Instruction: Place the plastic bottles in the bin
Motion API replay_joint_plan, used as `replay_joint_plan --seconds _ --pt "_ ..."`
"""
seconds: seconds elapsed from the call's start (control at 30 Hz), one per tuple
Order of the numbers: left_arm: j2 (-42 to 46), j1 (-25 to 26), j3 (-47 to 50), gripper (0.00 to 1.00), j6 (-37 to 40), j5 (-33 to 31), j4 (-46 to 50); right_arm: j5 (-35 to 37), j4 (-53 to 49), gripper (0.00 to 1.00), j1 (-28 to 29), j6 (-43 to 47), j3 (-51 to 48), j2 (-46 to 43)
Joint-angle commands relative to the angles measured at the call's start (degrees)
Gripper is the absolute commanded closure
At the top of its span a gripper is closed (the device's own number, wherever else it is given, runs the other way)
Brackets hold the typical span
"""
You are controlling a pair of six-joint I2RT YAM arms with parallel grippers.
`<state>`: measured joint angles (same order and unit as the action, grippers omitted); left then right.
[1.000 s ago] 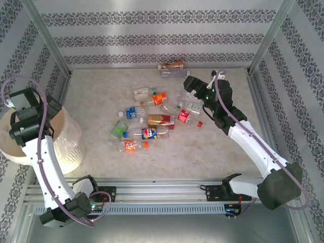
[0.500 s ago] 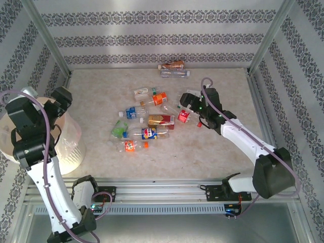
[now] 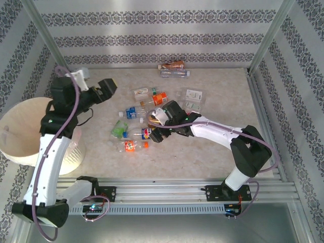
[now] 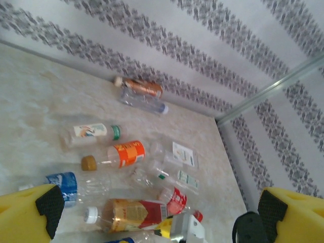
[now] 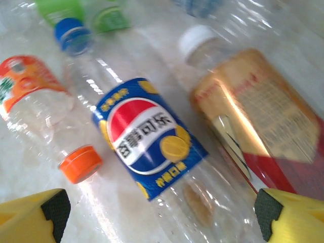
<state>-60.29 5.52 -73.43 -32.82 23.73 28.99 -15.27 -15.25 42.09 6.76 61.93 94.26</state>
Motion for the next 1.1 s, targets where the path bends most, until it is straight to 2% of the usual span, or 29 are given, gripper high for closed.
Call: replay_joint_plan --seconds 0.0,0.1,0.2,0.3,0.5,0.67,0.8,1.07 --pt "-2.55 3.82 1.33 0.0 -0.37 -6.73 -4.26 -7.78 -1.37 0.07 3.55 15.36 1.72 0.46" --pt "-5.15 3.89 1.36 0.0 -4.24 -11.87 -2.23 -7.96 -1.26 0.07 7.56 23.55 3.56 3.1" --pt "-6.24 3.86 1.19 0.0 -5.82 -15.18 -0.77 -10.52 -1.07 0.12 9.31 28.08 6.27 6.54" --pt "-6.67 3.86 0.7 0.0 -6.06 -18.19 1.04 -9.35 0.83 0.15 11.44 31.9 7.18 8.45" --pt "-6.73 3.8 0.71 0.0 -6.52 -21.78 2.0 -3.74 6.7 0.18 13.75 32.67 9.81 13.58" --pt "-6.49 3.8 1.45 0.0 -6.56 -22.62 2.09 -0.93 3.53 0.2 15.46 35.62 13.04 17.46" --pt "-6.26 3.78 1.61 0.0 -6.0 -23.48 3.0 0.62 3.77 0.23 16.33 34.91 12.16 18.38" --pt "-6.6 3.8 1.88 0.0 -5.84 -23.6 2.81 4.3 4.11 0.22 17.84 32.97 11.25 20.87"
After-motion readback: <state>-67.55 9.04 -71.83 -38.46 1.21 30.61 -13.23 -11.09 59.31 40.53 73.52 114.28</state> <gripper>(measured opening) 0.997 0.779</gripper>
